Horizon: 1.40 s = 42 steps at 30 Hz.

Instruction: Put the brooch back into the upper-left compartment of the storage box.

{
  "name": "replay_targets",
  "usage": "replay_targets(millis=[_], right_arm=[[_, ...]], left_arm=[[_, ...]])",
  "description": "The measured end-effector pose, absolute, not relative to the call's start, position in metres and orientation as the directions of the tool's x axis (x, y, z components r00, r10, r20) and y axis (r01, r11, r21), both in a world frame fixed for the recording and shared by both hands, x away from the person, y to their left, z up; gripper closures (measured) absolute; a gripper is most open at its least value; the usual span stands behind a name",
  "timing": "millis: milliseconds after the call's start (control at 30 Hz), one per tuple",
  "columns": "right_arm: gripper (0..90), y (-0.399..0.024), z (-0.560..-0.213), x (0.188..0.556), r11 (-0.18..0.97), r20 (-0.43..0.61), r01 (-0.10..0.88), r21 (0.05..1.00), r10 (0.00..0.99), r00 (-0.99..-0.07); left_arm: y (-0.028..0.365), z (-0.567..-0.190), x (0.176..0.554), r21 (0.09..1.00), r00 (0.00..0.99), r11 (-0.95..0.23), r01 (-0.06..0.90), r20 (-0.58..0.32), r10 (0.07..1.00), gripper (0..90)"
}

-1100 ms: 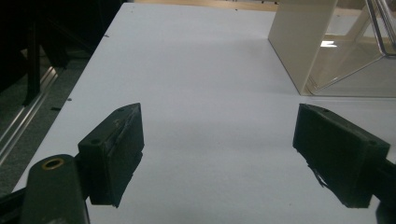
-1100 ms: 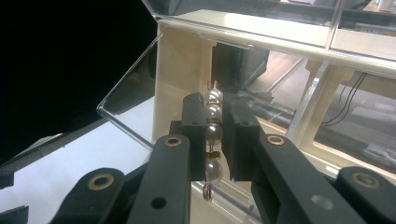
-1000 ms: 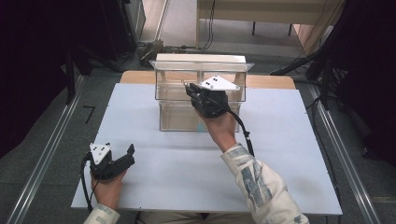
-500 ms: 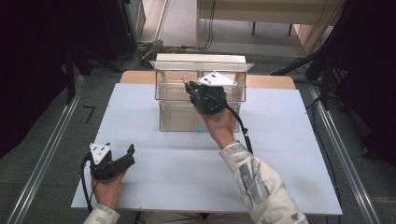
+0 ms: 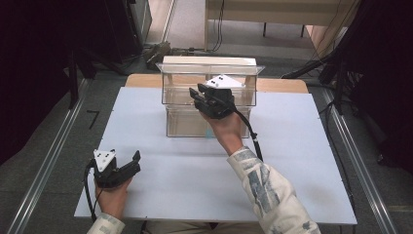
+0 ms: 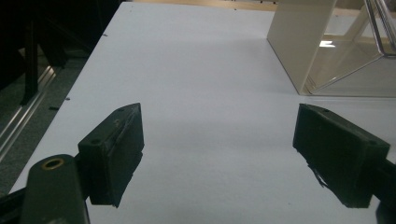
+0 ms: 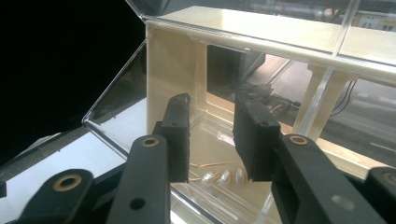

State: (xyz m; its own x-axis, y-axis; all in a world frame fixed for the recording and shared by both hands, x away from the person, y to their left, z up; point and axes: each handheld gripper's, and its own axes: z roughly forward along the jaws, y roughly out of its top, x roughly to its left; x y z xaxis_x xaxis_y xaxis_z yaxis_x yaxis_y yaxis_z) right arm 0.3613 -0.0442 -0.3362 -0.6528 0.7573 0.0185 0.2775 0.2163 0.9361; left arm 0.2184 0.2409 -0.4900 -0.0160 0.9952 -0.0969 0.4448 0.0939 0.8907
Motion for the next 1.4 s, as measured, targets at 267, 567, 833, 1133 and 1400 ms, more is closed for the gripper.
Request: replay_targets(millis=[267,567,833,1133,1400], right_arm=[[54.7,-0.043,-0.336,0.358,0.224,0.015,0.265,0.938,0.737,-0.676],[45.5,-0.042,-0.336,0.354,0.237,0.006,0.252,0.938,0.717,-0.697],[31.4,-0.042,-0.337,0.347,0.244,-0.005,0.245,0.938,0.717,-0.697],[26.2,-0.048,-0.339,0.330,0.264,-0.036,0.209,0.942,0.695,-0.718],[23.3,-0.061,-0.347,0.309,0.276,-0.039,0.198,0.941,0.667,-0.744]], left_arm=[[0.241,-0.490,0.218,0.891,-0.017,0.092,0.444,-0.094,0.995,15.4],[0.241,-0.490,0.218,0.891,-0.018,0.091,0.445,-0.092,0.996,15.4],[0.241,-0.490,0.218,0.891,-0.018,0.090,0.444,-0.092,0.996,15.4],[0.241,-0.489,0.218,0.891,-0.018,0.091,0.444,-0.093,0.996,15.4],[0.240,-0.489,0.218,0.891,-0.019,0.090,0.444,-0.091,0.996,15.4]])
